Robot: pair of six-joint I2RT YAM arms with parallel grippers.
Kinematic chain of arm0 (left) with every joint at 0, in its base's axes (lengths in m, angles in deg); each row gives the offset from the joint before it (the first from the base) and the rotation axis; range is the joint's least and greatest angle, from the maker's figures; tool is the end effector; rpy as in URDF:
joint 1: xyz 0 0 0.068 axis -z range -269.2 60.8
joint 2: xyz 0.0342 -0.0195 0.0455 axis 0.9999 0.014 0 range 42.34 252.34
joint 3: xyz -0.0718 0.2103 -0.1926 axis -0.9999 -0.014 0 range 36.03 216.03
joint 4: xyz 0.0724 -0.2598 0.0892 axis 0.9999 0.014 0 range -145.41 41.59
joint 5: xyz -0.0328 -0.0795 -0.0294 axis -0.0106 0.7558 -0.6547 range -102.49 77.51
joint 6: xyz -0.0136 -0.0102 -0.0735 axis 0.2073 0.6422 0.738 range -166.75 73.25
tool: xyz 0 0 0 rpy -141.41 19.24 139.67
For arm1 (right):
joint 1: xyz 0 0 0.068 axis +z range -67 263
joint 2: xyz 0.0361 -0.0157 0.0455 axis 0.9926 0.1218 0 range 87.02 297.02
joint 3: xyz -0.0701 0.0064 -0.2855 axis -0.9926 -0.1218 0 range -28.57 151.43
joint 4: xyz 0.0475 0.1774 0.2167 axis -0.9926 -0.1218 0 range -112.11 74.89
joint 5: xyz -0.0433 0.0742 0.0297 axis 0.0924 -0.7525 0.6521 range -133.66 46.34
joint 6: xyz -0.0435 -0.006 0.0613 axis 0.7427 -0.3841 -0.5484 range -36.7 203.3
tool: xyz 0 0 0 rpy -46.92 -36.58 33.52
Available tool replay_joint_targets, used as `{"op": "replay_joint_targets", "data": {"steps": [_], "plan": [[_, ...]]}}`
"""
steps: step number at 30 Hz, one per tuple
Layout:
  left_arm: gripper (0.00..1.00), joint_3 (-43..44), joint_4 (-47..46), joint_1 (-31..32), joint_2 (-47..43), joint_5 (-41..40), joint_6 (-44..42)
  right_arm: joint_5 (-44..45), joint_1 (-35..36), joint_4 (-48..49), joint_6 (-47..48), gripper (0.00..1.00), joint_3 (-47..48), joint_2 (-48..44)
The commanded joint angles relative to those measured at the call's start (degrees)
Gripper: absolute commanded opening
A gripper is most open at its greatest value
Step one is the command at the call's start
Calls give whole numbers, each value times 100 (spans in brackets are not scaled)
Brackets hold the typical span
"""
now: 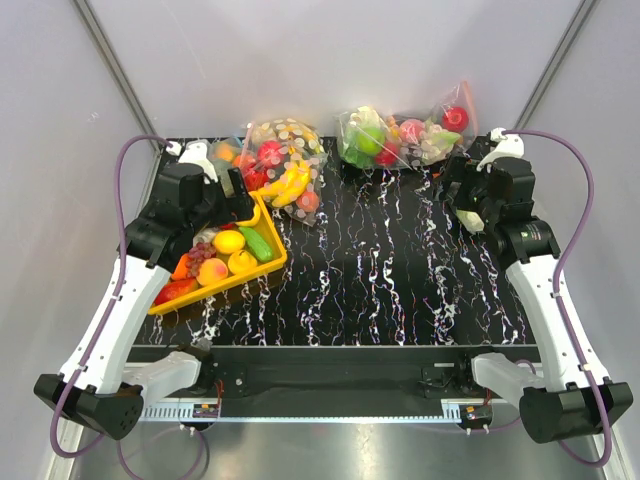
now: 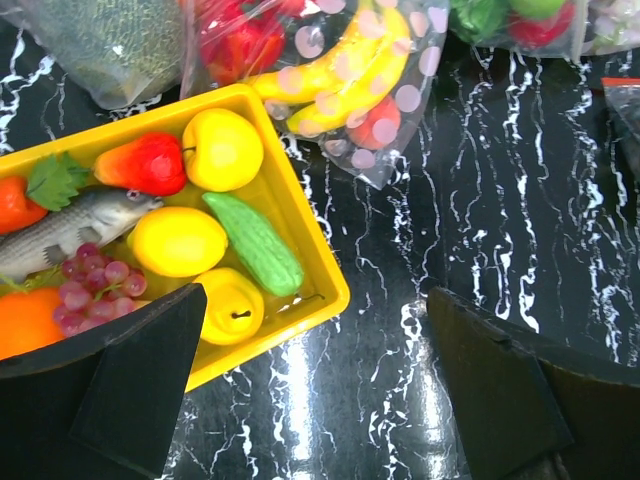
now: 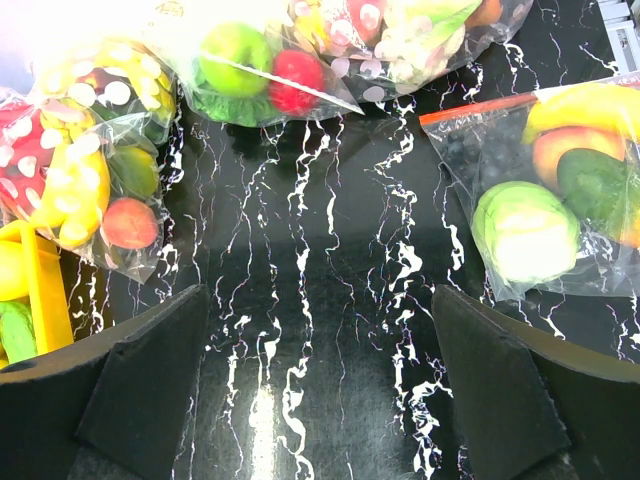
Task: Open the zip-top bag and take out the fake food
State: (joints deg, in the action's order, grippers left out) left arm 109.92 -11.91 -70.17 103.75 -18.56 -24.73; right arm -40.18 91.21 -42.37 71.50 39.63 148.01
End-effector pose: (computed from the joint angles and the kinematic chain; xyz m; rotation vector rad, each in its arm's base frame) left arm 0.2389 -0.0753 0.4104 -0.1191 2.1216 -0.3157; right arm 0.2677 0.0347 0.4097 0.1012 1.9214 0.1761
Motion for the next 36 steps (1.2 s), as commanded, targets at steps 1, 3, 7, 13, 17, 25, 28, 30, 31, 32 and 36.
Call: {"op": "replay_joint_targets", "data": {"steps": [1,3,7,13,17,25,28,30,31,32,36], "plan": [[99,231,0,-13,3,-325,-31,20,-3,143,71,100,149,9],[99,231,0,-13,12,-360,-66,3,-12,151,89,100,176,44],[99,205,-96,-13,-6,-317,-163,-111,-12,160,98,100,281,255],[99,135,-281,-13,-59,-351,-189,-331,-3,397,150,100,518,773],[99,47,-448,-13,-68,-343,-303,-708,-3,599,247,100,904,1335],[99,126,-554,-22,178,-290,-479,-1473,-3,1074,414,100,2115,2987],[99,170,-589,-39,301,-272,-497,-1649,23,1101,476,100,2774,3690],[99,222,-571,-48,415,-264,-532,-1728,84,1092,537,100,3110,4182],[99,257,-571,-57,442,-272,-541,-1746,119,1101,633,100,3451,4341],[99,284,-563,-57,521,-290,-550,-1737,163,1101,704,100,3619,4655],[99,346,-563,-83,670,-272,-541,-1711,383,1118,985,100,4375,5422]]}}
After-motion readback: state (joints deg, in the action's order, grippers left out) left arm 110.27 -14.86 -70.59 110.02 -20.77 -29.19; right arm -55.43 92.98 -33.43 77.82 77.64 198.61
